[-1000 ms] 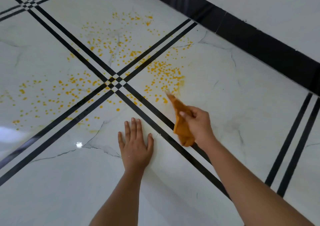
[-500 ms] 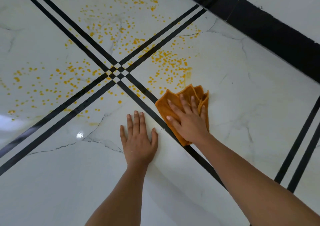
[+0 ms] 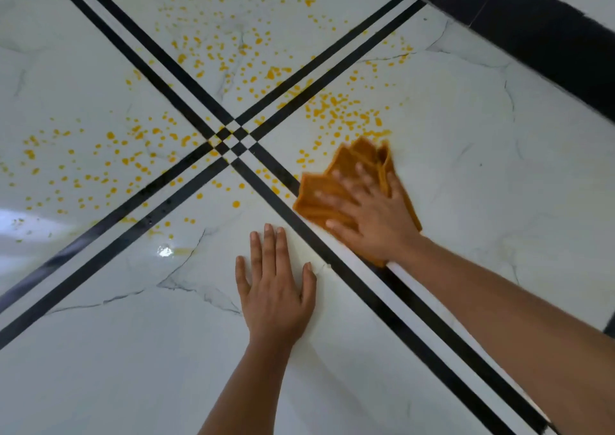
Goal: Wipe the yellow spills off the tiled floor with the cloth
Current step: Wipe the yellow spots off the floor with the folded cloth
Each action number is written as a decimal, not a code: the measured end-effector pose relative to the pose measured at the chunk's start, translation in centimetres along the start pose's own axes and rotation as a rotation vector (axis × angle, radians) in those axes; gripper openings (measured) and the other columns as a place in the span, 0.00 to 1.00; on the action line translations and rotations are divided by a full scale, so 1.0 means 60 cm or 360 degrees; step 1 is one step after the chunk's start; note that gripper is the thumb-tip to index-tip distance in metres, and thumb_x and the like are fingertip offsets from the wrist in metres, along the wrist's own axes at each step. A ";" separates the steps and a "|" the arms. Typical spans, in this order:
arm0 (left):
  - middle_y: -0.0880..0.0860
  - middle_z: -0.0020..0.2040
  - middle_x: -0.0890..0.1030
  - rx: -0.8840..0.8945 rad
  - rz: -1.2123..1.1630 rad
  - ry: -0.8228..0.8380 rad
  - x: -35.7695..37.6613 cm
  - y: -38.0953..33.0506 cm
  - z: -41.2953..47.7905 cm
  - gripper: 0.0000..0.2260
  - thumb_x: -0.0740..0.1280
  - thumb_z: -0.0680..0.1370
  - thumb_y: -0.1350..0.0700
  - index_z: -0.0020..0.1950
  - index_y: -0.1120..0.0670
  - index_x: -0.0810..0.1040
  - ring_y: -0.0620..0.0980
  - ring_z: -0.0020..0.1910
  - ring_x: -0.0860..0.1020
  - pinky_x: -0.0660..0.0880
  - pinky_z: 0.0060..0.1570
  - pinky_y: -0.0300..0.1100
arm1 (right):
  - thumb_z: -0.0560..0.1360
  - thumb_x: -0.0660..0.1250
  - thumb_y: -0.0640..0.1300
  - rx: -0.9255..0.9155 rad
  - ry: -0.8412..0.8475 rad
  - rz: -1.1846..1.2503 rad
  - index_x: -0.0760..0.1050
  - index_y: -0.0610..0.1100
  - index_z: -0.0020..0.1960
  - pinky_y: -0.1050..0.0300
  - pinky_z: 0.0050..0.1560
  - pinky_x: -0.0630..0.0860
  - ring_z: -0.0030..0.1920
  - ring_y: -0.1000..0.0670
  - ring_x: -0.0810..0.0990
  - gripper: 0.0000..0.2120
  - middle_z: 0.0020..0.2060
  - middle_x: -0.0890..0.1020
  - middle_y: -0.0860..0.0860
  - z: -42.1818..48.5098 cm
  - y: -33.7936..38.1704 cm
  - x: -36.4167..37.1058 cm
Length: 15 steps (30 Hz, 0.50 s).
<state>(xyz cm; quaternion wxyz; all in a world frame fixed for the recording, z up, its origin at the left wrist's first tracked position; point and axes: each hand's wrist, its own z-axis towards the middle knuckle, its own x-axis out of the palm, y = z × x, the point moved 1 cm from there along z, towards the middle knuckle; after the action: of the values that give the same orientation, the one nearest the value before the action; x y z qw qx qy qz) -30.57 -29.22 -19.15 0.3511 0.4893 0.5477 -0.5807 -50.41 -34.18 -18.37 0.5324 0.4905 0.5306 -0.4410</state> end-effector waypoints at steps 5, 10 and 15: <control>0.52 0.77 0.52 -0.0098 -0.0042 -0.0088 -0.021 -0.038 0.063 0.29 0.46 0.77 0.43 0.76 0.54 0.52 0.48 0.75 0.47 0.41 0.70 0.47 | 0.77 0.44 0.64 0.0780 -0.0010 0.0201 0.49 0.63 0.74 0.31 0.68 0.43 0.76 0.41 0.45 0.25 0.77 0.51 0.51 0.057 0.021 -0.003; 0.53 0.77 0.50 -0.0097 0.0038 -0.0062 -0.036 -0.028 0.179 0.31 0.43 0.77 0.42 0.76 0.55 0.50 0.49 0.76 0.44 0.39 0.71 0.48 | 0.76 0.44 0.64 0.0346 -0.0057 0.0089 0.55 0.63 0.72 0.30 0.68 0.52 0.75 0.42 0.55 0.25 0.75 0.59 0.51 0.069 -0.042 -0.005; 0.54 0.76 0.56 0.0093 0.0108 -0.0042 -0.029 -0.027 0.183 0.30 0.47 0.78 0.42 0.76 0.56 0.55 0.50 0.75 0.49 0.43 0.72 0.50 | 0.77 0.47 0.63 0.0593 -0.0121 0.0136 0.54 0.62 0.73 0.31 0.68 0.48 0.75 0.42 0.52 0.25 0.76 0.57 0.50 0.100 -0.029 0.003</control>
<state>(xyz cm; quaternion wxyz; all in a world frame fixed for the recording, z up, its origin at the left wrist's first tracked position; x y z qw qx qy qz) -33.63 -39.93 -17.90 0.3633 0.5101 0.5089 -0.5907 -51.35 -40.34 -18.88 0.4701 0.5856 0.3980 -0.5269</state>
